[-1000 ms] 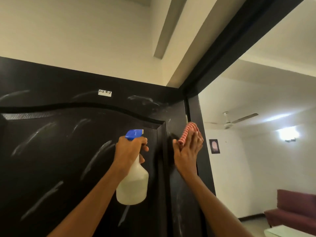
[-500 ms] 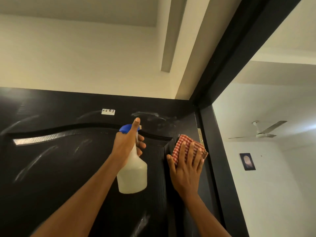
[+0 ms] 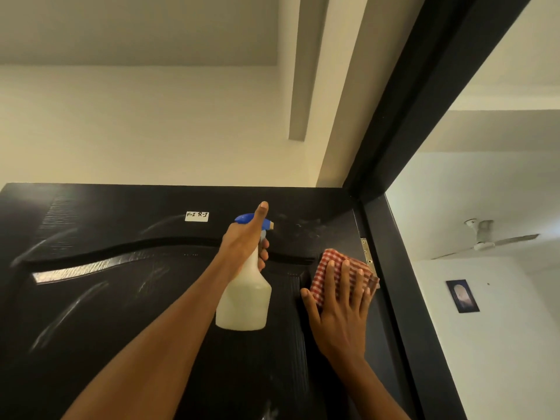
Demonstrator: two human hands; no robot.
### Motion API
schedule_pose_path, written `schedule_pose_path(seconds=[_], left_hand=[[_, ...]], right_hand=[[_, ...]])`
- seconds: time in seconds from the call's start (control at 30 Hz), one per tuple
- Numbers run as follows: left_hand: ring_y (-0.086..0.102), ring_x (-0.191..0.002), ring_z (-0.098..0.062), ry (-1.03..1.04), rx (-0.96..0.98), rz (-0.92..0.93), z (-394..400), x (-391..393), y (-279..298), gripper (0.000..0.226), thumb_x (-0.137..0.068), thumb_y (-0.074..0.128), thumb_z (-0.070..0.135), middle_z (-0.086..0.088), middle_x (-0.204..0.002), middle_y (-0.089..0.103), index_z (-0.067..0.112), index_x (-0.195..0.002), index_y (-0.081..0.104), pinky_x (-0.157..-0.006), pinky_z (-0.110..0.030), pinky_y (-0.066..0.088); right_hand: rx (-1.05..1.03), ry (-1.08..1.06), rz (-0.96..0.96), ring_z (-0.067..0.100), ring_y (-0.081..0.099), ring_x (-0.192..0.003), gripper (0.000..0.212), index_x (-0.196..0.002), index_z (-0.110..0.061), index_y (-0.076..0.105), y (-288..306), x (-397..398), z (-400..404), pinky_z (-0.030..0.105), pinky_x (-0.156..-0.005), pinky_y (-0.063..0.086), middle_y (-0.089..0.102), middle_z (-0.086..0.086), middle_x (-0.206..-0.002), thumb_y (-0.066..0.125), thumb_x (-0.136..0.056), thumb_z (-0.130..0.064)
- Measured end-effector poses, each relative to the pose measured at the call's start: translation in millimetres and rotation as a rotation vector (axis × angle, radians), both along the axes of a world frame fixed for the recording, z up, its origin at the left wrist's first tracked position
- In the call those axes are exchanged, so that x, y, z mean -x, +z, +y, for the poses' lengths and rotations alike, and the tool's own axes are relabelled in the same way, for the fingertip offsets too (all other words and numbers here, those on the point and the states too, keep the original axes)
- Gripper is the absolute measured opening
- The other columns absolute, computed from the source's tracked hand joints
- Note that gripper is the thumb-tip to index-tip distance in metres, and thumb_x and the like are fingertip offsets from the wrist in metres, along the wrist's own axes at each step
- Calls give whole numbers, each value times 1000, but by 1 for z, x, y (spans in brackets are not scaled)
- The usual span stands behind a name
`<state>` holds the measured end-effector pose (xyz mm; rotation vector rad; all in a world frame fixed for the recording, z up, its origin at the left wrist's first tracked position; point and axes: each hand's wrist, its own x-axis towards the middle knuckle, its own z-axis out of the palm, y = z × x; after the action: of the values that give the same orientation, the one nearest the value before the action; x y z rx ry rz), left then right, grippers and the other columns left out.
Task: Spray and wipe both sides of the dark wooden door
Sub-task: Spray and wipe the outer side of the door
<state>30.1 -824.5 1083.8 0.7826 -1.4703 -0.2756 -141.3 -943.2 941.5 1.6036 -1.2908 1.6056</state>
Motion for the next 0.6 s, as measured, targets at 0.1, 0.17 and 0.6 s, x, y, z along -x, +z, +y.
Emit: schedule_pose_path(seconds=[0.1,0.17,0.6], left_hand=[[65,-53,-17,17,69,1,-1,2,8,68,-89,48,71,-13,-77,68,6,-99,65,-44,-26,51],[67,-58,-21,37,91,-45,0,3,14,70,-89,47,72,-14,-79,70,6,-102,66,-48,-29,53],[68,-66,-22,108,48,45,1,-25,18,72,-86,51,73,-13,-83,70,5,-103,67,-47,-30,50]], right_hand=[[-36,33,8,21,-44,-141,90,-146,-36,-37,4,-1,5,41,-111,-35,-47,-4,-152,-9,-78,-87],[-66,47,9,21,-46,-139,90,-145,-35,-38,6,-2,7,44,-112,-32,-51,-5,-149,-7,-77,-86],[-21,93,25,31,-31,-146,89,-156,-28,-23,73,-16,23,46,-111,-24,-32,6,-162,14,-93,-79]])
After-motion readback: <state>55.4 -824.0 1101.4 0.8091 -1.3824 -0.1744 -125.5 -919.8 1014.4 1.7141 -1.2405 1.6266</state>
